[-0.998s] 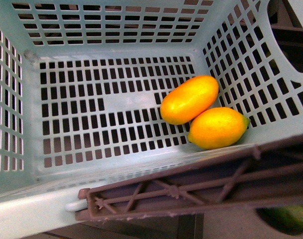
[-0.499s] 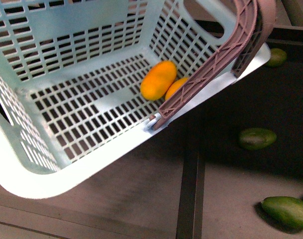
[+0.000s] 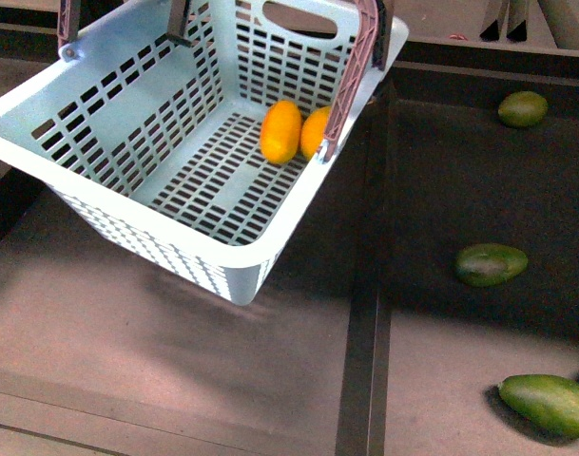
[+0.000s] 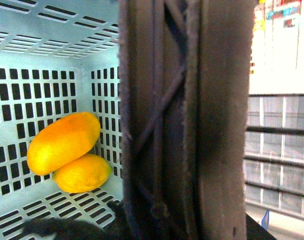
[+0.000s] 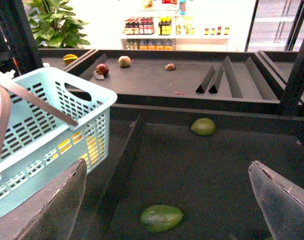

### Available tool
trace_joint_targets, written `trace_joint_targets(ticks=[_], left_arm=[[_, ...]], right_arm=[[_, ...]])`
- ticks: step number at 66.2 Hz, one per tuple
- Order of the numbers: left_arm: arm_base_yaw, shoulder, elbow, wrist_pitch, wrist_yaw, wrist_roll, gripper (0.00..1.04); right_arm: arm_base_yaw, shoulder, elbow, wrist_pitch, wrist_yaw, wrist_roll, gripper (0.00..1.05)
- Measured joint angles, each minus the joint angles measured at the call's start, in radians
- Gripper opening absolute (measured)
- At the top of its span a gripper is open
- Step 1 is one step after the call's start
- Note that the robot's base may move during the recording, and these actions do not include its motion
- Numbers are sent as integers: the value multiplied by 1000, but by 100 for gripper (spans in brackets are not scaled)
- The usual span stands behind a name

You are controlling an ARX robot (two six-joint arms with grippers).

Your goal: Pick lemon and mango into basket

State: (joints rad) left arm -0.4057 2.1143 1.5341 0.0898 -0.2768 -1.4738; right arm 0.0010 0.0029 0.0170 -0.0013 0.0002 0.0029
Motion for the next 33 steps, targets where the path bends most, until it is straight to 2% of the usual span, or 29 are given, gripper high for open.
trace_joint_targets(ticks=[11,31,33], left_arm=[[12,81,6,-10,-1,-19,14],[8,56,-154,100,6,-84,14],[8,51,-162,107,6,-89,18]], right_arm=[[0,0,0,0,0,0,96],[0,0,0,0,0,0,96],[0,0,0,0,0,0,96]])
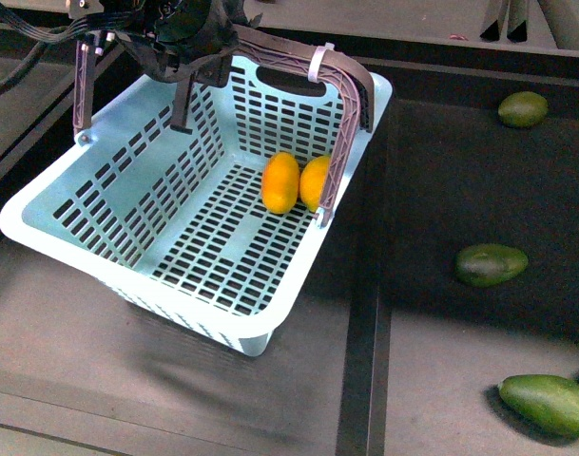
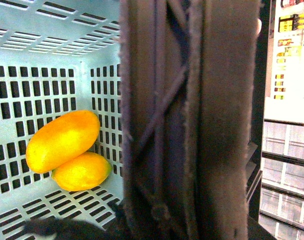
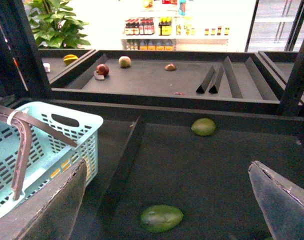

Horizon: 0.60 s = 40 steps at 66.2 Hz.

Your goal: Pick lemon and mango into basket

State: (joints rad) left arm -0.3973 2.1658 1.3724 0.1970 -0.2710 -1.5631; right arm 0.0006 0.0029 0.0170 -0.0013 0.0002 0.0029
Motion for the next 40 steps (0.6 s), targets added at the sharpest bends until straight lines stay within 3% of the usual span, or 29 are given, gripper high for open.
trace_joint_targets(ticks=[13,16,24,36,38,40], left_arm=[[0,-47,-43,10,-21,-40,57],[4,-94,-72,6,-36,-56,71],[12,-206,-154,-66,-78,-53,97],[19,-379,-274,-232,-92,28,98],[18,-399,-315,-152,-102,121,95],[21,-428,-403,68,-95,291,88]], right_arm=[[0,0,0,0,0,0,96],[0,0,0,0,0,0,96],[0,0,0,0,0,0,96],[0,0,0,0,0,0,96],[0,0,0,0,0,0,96],[0,0,0,0,0,0,96]])
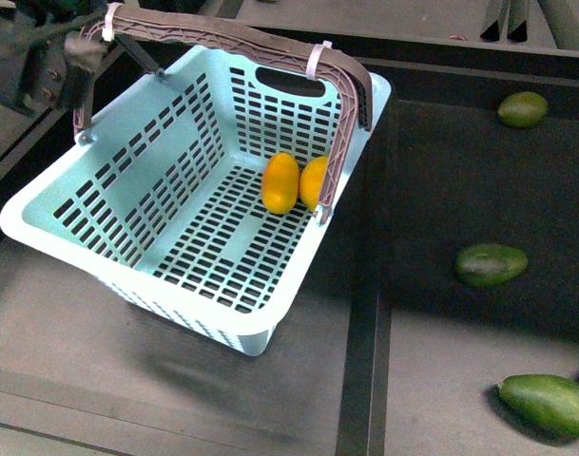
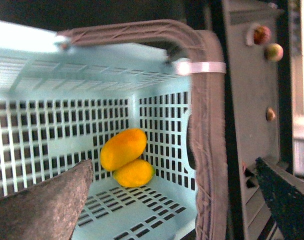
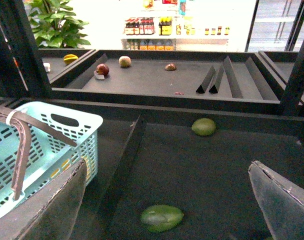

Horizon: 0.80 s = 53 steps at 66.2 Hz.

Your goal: Pick lemon and mango into basket

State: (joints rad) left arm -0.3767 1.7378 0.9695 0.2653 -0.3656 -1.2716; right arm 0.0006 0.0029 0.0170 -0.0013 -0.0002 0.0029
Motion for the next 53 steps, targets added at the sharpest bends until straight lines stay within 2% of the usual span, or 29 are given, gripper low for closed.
trace_joint_targets(ticks=[2,3,8,12,16,25,38,43,53], left_arm=[[8,-28,-97,220,21,203,81],[11,-34,-121,270,26,230,79],[54,-114,-325,632,66,739,62],[89,-184,-421,739,89,968,50],[130,-263,-515,765,120,1140,34],[185,-388,-665,768,186,1234,3],[249,-563,-793,723,240,1253,4],[266,-580,-845,765,261,1256,4],[298,-716,-900,674,294,1257,3]], right_arm=[[0,0,0,0,0,0,96],[0,0,0,0,0,0,96],[0,0,0,0,1,0,96],[0,0,0,0,1,0,96],[0,0,0,0,0,0,96],[0,0,0,0,1,0,96],[0,0,0,0,0,0,96],[0,0,0,0,0,0,96],[0,0,0,0,0,0,96]])
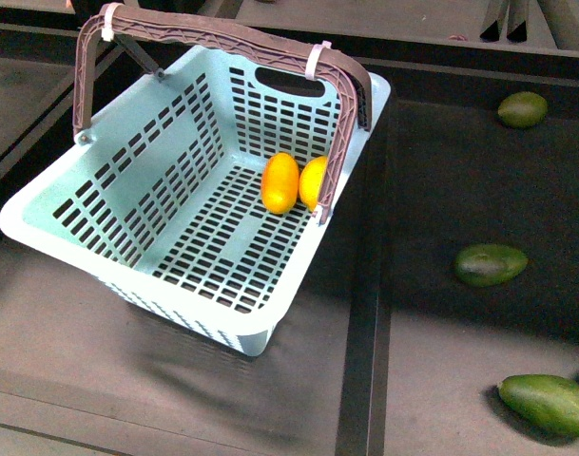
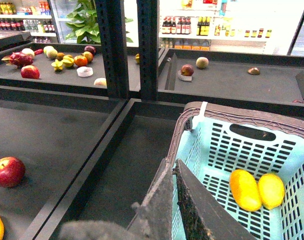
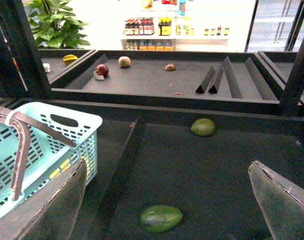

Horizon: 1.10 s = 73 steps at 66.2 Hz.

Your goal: Pick lemon and mango into basket

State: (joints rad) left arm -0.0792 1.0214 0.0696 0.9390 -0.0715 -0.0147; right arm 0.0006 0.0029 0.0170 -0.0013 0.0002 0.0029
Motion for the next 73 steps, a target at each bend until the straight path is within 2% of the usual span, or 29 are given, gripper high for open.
trace_joint_targets(ticks=[2,7,37,73], left_arm=[[32,-33,-8,-23,50,1,4],[74,-125,-26,-97,63,1,4],[75,-547,-54,-470,72,3,3],[75,-815,-55,-731,71,3,3]], right_arm=[[0,0,0,0,0,0,96],[0,0,0,0,0,0,96],[0,0,0,0,0,0,96],[0,0,0,0,0,0,96]])
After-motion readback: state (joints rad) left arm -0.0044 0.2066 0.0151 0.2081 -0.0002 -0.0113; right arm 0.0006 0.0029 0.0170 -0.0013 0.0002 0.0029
